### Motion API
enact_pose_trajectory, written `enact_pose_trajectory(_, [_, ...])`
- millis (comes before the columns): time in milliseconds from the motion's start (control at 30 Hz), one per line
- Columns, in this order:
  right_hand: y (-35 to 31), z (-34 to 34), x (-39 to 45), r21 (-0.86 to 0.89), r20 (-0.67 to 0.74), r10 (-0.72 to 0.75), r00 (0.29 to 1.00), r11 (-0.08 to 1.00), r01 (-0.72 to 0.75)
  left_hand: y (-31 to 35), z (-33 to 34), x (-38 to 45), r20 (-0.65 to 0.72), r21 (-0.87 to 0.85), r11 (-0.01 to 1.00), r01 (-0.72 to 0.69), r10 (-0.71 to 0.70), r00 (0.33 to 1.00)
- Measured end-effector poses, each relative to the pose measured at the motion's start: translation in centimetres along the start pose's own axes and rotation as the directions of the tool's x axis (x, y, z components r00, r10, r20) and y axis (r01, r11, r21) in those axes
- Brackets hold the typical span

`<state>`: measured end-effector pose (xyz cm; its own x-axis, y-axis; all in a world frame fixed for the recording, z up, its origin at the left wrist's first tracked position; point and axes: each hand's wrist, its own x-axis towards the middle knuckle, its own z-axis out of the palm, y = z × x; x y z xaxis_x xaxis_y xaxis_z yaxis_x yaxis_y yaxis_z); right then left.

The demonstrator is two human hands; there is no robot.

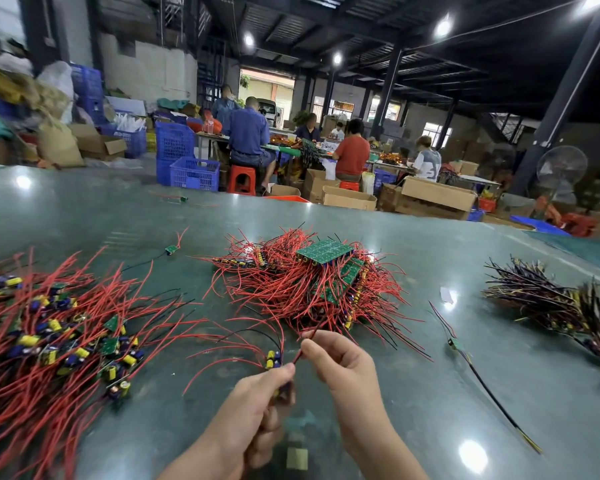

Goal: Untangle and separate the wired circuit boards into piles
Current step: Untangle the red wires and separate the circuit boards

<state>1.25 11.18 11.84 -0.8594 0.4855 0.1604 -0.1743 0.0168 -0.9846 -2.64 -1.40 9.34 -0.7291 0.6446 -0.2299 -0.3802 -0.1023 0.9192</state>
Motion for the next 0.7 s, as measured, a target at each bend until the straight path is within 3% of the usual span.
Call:
enact_pose_trajectory(100, [0.0,-0.2,0.0,0.046,0.029,0.015,0.999,0.999,-0.016,-0.1,0.5,0.0,-0.118,0.08,0.995,-0.051,0.06,0.991])
enact_pose_trajectory(200, [0.7,0.4,0.0,0.368,0.107,0.201,0.974,0.902,-0.227,0.2,0.6,-0.2,-0.123,0.056,0.996,-0.074,0.08,0.989])
enact_pose_trajectory(267, [1.1,0.6,0.0,0.491,0.132,0.257,0.957,0.822,-0.288,0.3,0.7,-0.2,-0.114,0.045,0.995,-0.09,0.094,0.989])
enact_pose_trajectory(300, [1.1,0.6,0.0,0.474,0.125,0.253,0.959,0.834,-0.282,0.3,0.8,-0.2,-0.122,0.056,0.993,-0.1,0.106,0.987])
enact_pose_trajectory(367, [0.8,0.4,0.0,0.284,0.036,0.172,0.984,0.943,-0.175,0.2,0.5,-0.1,-0.165,0.122,0.985,-0.12,0.139,0.976])
enact_pose_trajectory(433, [0.6,-0.2,0.2,0.124,-0.069,0.06,0.996,0.991,-0.051,-0.1,0.1,0.1,-0.22,0.276,0.943,-0.185,0.25,0.943])
enact_pose_trajectory(533, [0.1,-1.0,0.5,0.093,-0.124,0.026,0.992,0.996,-0.014,-0.3,-0.4,0.0,-0.231,0.599,0.753,-0.273,0.489,0.841])
enact_pose_trajectory(600, [0.0,-1.0,0.5,0.034,-0.111,-0.017,0.994,0.999,0.02,-0.5,-0.5,0.0,-0.212,0.655,0.684,-0.321,0.574,0.791])
enact_pose_trajectory(700, [-0.2,-0.8,0.3,0.006,-0.085,-0.052,0.995,0.999,0.053,-0.8,-0.5,0.0,-0.122,0.781,0.548,-0.301,0.606,0.786])
